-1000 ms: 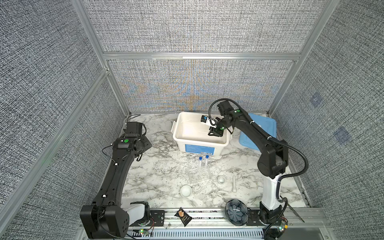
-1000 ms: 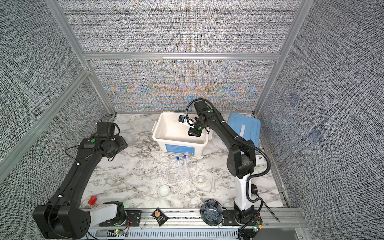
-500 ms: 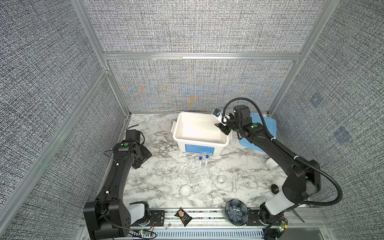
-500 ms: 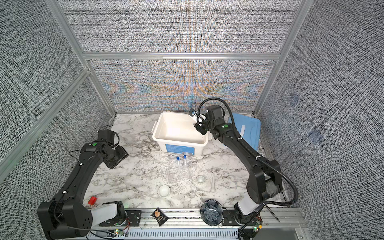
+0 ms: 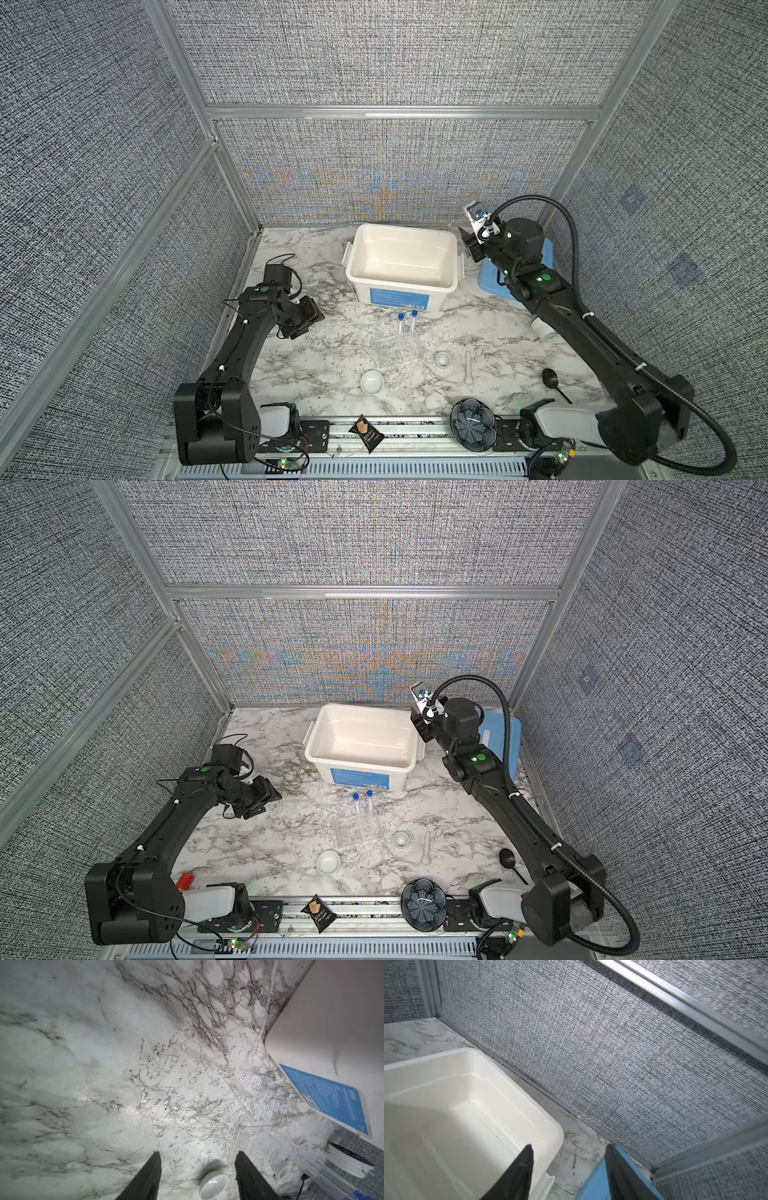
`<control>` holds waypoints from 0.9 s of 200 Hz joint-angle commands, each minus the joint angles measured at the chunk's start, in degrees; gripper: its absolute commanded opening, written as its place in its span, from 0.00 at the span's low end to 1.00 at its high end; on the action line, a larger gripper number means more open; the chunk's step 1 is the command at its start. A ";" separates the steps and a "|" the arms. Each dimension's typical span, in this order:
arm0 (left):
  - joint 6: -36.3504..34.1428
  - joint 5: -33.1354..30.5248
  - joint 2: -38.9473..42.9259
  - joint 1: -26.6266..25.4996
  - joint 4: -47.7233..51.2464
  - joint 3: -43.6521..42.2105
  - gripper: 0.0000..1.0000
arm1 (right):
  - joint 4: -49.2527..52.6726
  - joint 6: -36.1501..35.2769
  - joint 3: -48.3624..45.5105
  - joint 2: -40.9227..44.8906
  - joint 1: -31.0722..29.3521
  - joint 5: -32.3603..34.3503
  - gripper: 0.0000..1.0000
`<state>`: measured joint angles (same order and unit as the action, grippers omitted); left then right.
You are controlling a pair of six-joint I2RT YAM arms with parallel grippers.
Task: Organize the chemistry lab equipment
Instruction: 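Grasp the small white cup with the left gripper while the right withdraws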
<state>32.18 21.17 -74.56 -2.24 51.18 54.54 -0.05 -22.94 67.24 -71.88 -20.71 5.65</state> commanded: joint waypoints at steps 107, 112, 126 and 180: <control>6.83 8.41 3.66 -23.56 -6.69 -13.72 0.43 | 1.03 9.03 -18.52 14.36 -0.12 -1.28 0.68; 7.19 8.24 3.53 -24.54 -7.06 -13.70 0.43 | 1.15 8.80 -18.72 14.31 -0.12 -1.05 0.68; 7.64 8.02 2.59 -27.12 -8.52 -13.90 0.43 | 1.28 8.16 -18.58 14.13 -0.03 -0.41 0.68; 6.14 7.69 -4.13 -32.44 -12.52 -15.86 0.41 | 0.45 5.67 -18.22 14.66 0.36 1.45 0.69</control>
<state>39.24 28.58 -76.73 -33.78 41.74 39.29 1.56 -15.81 48.60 -57.60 -20.56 5.67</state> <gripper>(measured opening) 0.427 0.686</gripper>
